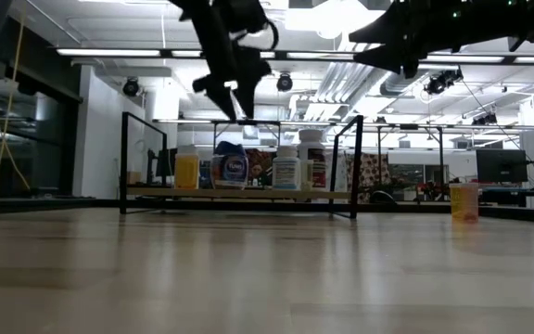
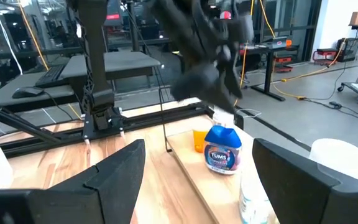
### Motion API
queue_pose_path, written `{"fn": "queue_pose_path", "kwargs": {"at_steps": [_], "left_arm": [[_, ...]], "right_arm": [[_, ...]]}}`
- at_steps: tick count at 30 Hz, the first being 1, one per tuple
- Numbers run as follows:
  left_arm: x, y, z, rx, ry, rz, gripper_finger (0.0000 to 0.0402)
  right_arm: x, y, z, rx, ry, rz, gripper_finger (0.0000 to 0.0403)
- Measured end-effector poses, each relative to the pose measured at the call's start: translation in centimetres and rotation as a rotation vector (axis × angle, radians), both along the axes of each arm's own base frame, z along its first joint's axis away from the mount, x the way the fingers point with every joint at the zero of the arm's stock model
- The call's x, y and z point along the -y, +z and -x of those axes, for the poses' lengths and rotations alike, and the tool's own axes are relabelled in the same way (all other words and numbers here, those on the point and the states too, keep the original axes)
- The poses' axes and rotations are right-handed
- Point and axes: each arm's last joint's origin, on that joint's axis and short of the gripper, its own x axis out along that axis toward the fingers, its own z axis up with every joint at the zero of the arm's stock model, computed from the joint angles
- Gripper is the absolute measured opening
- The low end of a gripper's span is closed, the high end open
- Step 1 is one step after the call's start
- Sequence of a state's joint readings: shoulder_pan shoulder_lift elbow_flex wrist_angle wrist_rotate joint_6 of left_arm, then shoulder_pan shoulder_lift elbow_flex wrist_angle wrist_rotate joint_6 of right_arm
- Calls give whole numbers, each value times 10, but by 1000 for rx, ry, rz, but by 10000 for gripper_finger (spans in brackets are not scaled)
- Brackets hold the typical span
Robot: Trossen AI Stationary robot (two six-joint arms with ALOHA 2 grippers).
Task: Pick and place medicine bottles onto shelf by color
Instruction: Put the orange pill bottle on the shelf
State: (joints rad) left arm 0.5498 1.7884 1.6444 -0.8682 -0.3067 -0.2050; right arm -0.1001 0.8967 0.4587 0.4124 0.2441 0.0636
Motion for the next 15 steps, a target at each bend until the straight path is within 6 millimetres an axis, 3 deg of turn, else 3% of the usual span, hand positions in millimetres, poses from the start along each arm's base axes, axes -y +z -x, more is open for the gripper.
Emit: {"fn": "queue_pose_path", "kwargs": {"at_steps": [8, 11, 15], "left_arm": [[44, 45, 10, 270, -110, -275, 258], [67, 44, 22, 381, -185, -341, 257], [97, 28, 46, 523, -276, -372, 257]], "right_arm": [[0, -1, 0, -11, 0, -8, 289], [0, -1, 0, -13, 0, -9, 289], [0, -1, 0, -13, 0, -8, 289]]}}
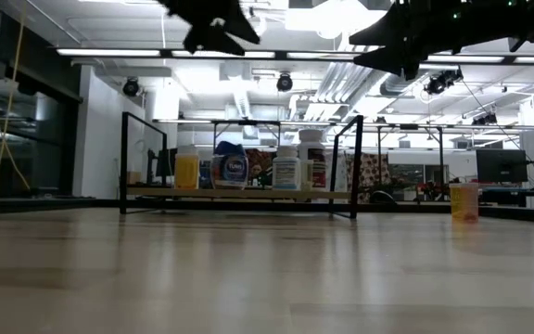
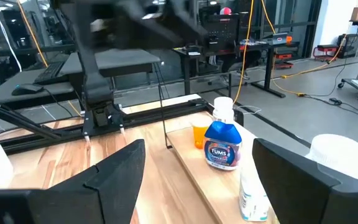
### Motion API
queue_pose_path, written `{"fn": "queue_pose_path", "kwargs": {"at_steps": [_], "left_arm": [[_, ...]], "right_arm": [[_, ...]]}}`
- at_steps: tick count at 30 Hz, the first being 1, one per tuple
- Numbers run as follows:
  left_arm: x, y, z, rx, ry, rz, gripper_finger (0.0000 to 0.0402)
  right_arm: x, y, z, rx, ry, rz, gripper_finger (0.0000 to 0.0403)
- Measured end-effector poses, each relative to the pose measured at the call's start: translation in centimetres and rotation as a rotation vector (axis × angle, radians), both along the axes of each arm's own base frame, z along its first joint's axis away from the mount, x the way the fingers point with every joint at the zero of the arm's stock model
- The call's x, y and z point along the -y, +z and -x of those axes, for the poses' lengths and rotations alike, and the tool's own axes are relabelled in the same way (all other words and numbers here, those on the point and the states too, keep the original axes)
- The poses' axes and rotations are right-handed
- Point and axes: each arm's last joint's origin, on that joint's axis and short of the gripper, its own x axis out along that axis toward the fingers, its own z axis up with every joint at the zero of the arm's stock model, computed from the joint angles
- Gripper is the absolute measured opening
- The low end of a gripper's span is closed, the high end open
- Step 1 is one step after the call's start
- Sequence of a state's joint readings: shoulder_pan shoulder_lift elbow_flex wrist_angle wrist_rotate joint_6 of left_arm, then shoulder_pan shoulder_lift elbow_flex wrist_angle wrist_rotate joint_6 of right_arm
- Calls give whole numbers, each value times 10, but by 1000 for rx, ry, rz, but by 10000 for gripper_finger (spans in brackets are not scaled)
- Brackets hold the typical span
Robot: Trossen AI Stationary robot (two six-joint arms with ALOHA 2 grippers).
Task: Pick and place medicine bottles onto shelf by color
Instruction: Put the orange pill bottle on the shelf
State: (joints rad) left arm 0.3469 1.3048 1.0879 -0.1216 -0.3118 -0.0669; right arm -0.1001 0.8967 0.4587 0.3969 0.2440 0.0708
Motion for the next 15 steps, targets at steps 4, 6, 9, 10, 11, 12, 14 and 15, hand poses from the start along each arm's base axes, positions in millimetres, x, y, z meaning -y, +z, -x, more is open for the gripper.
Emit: {"fn": "queue_pose_path", "kwargs": {"at_steps": [4, 6, 9, 10, 11, 12, 14, 15], "left_arm": [[31, -27, 27, 144, -110, -30, 257], [47, -40, 42, 235, -160, -51, 258], [67, -56, 64, 382, -227, -85, 257], [71, -61, 70, 418, -244, -92, 257], [75, -65, 76, 447, -256, -97, 257], [77, -69, 81, 466, -265, -108, 258], [80, -72, 89, 485, -276, -139, 258], [81, -73, 92, 486, -278, -150, 257]], "right_arm": [[0, 0, 0, 2, 0, 0, 289], [0, 0, 0, 3, 0, 0, 289], [0, 0, 0, 3, 0, 0, 289], [0, 0, 0, 3, 0, 0, 289], [0, 0, 0, 3, 0, 0, 289], [0, 0, 0, 3, 0, 0, 289], [0, 0, 0, 2, 0, 0, 289], [0, 0, 0, 0, 0, 0, 289]]}}
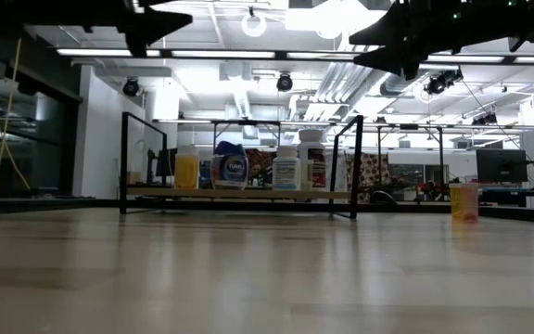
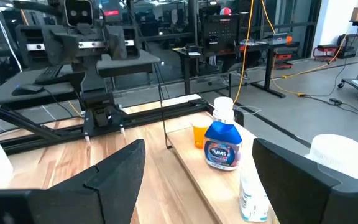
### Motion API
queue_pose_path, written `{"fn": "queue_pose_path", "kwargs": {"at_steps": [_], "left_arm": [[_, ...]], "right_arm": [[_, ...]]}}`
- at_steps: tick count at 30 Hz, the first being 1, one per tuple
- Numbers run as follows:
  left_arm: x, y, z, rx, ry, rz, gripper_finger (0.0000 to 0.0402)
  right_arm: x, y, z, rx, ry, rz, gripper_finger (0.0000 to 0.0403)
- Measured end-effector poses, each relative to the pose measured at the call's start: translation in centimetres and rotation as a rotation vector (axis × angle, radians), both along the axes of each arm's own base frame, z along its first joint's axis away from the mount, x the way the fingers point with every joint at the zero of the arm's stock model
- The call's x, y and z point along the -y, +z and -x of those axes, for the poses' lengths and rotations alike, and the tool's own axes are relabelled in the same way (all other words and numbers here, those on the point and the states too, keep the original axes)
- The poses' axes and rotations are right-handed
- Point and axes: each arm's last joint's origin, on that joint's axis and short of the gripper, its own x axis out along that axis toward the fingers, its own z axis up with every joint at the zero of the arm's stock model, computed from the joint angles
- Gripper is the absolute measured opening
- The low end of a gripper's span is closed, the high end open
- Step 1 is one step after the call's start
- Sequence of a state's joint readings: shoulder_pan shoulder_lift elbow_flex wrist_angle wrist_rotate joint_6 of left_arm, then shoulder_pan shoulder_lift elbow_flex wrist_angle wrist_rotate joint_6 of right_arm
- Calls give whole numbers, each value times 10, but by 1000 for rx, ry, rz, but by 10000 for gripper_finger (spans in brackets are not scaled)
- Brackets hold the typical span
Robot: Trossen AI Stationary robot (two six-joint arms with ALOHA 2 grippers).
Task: Pick and place medicine bottles onto shelf by color
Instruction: Put the orange pill bottle on the shelf
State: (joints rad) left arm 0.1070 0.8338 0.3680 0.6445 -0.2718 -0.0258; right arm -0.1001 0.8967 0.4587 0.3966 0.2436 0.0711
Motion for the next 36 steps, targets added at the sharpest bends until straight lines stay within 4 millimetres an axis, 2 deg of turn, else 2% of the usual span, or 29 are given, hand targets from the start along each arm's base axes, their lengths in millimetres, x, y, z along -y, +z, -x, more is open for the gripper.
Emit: {"fn": "queue_pose_path", "kwargs": {"at_steps": [11, 20, 26, 36], "left_arm": [[1, -6, 2, -64, 0, -30, 258], [1, -6, 3, -50, -5, -6, 257], [3, -5, 2, -52, -88, -44, 259], [3, -5, 2, -49, -84, -45, 259]], "right_arm": [[0, -2, 0, -22, 14, -3, 289], [0, -2, 0, -22, 0, -2, 289], [0, -2, 0, -24, 1, 5, 289], [0, -2, 0, -22, 0, -2, 289]]}}
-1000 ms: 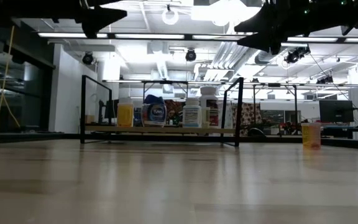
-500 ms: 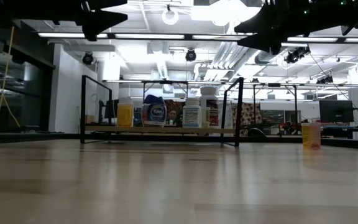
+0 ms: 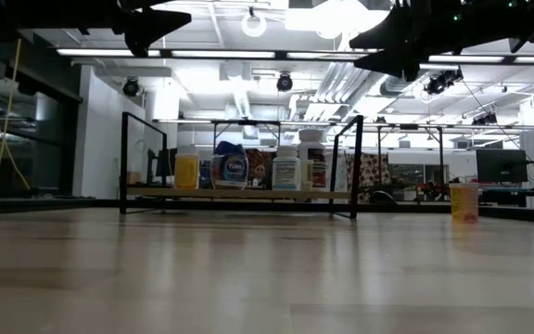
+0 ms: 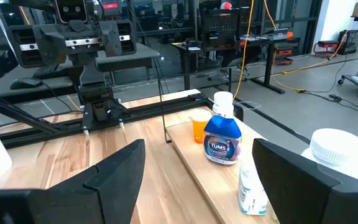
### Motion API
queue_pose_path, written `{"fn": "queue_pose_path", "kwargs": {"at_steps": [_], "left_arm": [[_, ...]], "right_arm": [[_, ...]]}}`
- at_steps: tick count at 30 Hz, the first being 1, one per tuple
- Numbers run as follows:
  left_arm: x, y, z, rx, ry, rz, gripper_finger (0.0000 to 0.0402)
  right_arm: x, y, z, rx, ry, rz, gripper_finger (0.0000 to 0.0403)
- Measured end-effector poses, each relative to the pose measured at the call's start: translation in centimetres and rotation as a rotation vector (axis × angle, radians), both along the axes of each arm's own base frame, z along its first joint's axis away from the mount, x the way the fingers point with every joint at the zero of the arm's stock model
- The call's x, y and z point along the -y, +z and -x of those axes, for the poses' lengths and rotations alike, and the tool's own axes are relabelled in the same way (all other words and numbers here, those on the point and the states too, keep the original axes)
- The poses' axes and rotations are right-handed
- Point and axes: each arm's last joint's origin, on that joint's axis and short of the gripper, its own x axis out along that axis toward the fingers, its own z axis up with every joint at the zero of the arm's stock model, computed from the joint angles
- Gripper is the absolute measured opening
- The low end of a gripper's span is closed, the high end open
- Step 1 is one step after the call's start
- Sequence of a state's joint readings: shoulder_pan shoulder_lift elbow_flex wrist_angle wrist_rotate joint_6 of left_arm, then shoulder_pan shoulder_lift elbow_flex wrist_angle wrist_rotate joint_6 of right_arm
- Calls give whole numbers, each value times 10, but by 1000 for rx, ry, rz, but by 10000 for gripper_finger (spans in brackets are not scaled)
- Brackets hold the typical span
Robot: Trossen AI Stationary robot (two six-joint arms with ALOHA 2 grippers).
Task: Pick and place medicine bottles onto shelf by color
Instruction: Put the orange pill bottle on the shelf
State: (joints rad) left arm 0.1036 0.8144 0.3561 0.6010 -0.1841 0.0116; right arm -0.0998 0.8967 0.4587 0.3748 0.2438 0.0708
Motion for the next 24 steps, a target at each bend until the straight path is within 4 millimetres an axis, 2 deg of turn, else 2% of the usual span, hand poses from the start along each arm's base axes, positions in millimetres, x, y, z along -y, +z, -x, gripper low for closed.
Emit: {"fn": "queue_pose_path", "kwargs": {"at_steps": [4, 6, 9, 13, 17, 20, 24], "left_arm": [[0, 0, 0, 0, 0, 0, 259], [0, 0, 0, 0, 1, 0, 259], [0, 0, 0, 0, 1, 0, 259], [0, 0, 0, -1, 3, 0, 259], [0, 0, 0, -3, 3, 0, 259], [0, 0, 0, -4, 3, 0, 259], [0, -1, 0, -7, 3, 0, 259]], "right_arm": [[0, 0, 0, 7, -1, -18, 289], [0, 2, 0, 40, -6, -100, 289], [1, 16, -2, 82, -25, -204, 289], [-3, 26, -5, -30, -66, -282, 289], [-6, 23, -2, -223, -220, -301, 289], [-5, 18, 9, -380, -387, -331, 289], [-3, 8, 29, -472, -634, -416, 289]]}}
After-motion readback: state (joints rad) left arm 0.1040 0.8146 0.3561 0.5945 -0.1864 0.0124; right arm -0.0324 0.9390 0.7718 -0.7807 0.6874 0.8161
